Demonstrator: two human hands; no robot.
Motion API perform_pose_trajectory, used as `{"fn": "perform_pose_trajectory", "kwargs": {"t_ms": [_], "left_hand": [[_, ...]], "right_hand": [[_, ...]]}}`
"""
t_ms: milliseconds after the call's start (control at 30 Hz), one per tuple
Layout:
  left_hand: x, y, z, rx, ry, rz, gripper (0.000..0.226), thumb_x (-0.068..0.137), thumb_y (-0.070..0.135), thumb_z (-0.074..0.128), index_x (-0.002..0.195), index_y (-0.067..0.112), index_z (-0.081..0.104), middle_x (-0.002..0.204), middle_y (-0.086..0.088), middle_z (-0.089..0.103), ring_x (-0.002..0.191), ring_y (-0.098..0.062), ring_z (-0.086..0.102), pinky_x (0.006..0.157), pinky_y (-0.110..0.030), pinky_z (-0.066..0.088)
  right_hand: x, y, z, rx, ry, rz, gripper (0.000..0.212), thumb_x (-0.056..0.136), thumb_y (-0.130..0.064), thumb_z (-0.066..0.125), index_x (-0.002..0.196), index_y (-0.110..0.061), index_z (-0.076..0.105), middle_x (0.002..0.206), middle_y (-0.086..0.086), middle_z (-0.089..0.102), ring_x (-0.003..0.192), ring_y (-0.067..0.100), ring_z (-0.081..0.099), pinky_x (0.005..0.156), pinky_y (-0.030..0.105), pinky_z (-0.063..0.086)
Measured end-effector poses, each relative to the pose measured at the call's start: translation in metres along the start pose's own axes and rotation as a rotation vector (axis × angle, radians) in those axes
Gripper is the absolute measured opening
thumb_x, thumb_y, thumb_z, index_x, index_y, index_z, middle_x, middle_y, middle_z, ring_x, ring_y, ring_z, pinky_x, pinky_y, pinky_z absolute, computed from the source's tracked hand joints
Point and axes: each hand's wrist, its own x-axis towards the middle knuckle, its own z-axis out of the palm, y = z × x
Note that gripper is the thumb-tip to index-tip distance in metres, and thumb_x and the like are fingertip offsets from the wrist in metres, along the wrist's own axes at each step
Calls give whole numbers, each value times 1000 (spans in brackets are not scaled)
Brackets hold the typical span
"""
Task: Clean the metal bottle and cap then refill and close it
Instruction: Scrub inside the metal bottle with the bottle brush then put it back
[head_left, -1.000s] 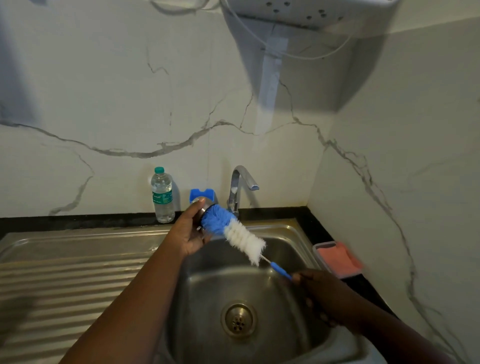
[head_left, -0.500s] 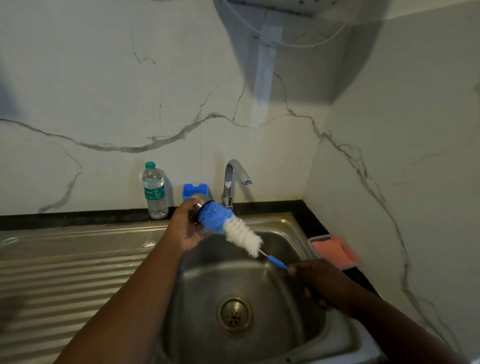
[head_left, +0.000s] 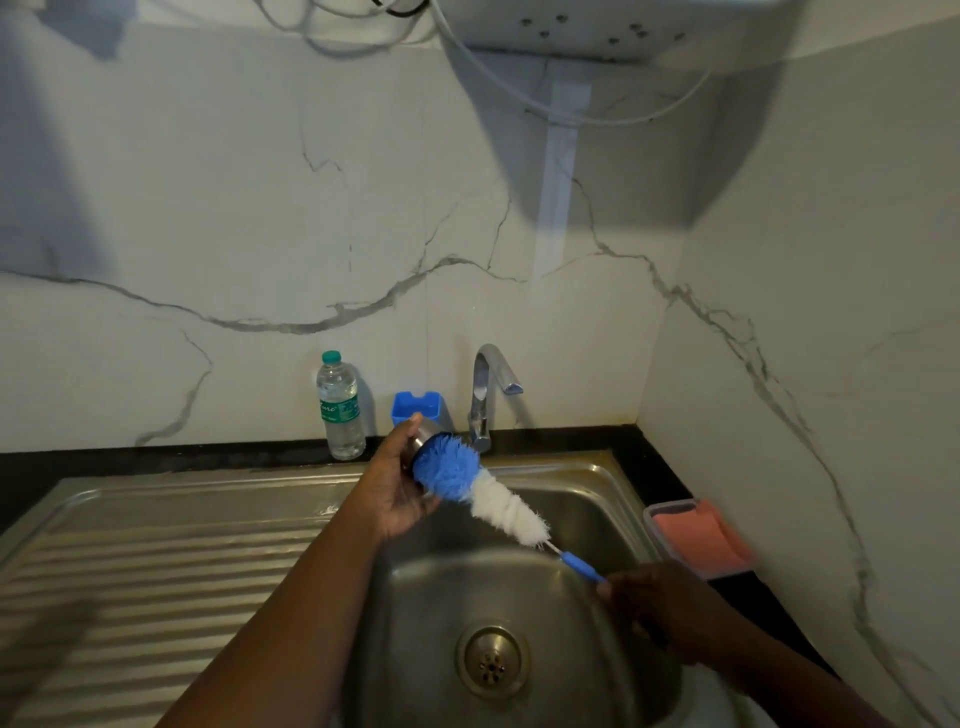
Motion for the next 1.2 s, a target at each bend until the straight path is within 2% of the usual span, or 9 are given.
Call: {"fn": "perform_pose_trajectory", "kwargs": {"t_ms": [100, 167, 333, 533, 667, 833, 1000, 1100, 1200], "left_hand": [[1, -5, 0, 51, 71, 27, 64, 65, 42, 79, 117, 9, 61, 114, -15, 70, 109, -32, 66, 100, -47, 51], [-3, -9, -4, -35, 90, 78, 64, 64, 34, 79, 120, 8, 59, 121, -17, 67, 115, -34, 63, 105, -50, 46], [-22, -28, -7, -240, 96, 159, 44, 72, 21, 73, 112, 5, 62, 103, -18, 72, 92, -30, 72, 74, -45, 61], [-51, -43, -9, -249, 175, 280, 47, 77, 19, 73, 119, 4, 58, 109, -20, 69, 99, -31, 69, 87, -47, 57], [-76, -49, -33, 214, 467, 396, 47, 75, 18, 82, 115, 7, 60, 107, -17, 70, 88, -25, 71, 65, -33, 58], [-94, -87, -103, 812, 810, 329, 74, 33, 55, 90, 97, 51, 53, 100, 3, 65, 97, -26, 65, 90, -51, 53], [-158, -106, -81, 947, 965, 264, 66, 63, 20, 91, 111, 22, 46, 99, -1, 60, 97, -24, 57, 88, -33, 38], [-177, -112, -103, 924, 1076, 258, 67, 62, 16, 90, 112, 19, 45, 105, -8, 58, 104, -32, 59, 96, -43, 44], [-189, -110, -116, 993, 1125, 210, 69, 65, 20, 88, 121, 14, 48, 118, -11, 55, 112, -33, 56, 98, -43, 43]], "right_hand": [[5, 13, 10, -456, 213, -187, 22, 95, -50, 44, 91, -39, 62, 75, -11, 62, 69, -4, 57, 59, 15, 39], [12, 24, 10, -443, 223, -221, 21, 93, -54, 43, 93, -45, 62, 79, -11, 64, 74, -4, 58, 67, 20, 46], [22, 36, -8, 124, -130, -43, 27, 82, -50, 63, 86, -27, 76, 60, -3, 53, 50, 11, 43, 51, 23, 32], [14, 61, -52, 309, -537, 19, 40, 88, -41, 54, 107, -10, 70, 58, 2, 36, 37, 11, 23, 38, 21, 14], [14, 70, -66, 178, -552, 62, 39, 83, -44, 57, 104, -14, 73, 58, 3, 41, 38, 12, 30, 37, 21, 22], [23, 72, -48, -74, -301, -42, 27, 93, -28, 56, 92, -6, 71, 46, -2, 47, 34, 9, 36, 37, 19, 26], [37, 82, -5, -290, -220, -374, 44, 93, -27, 58, 49, -30, 59, 42, -8, 48, 45, -2, 42, 54, 23, 33], [37, 83, 12, -254, -232, -441, 48, 90, -27, 61, 47, -46, 58, 45, -16, 54, 49, -4, 45, 54, 19, 33], [35, 85, 25, -210, -238, -452, 39, 89, -27, 63, 54, -44, 60, 48, -7, 53, 50, 1, 44, 56, 25, 36]]}}
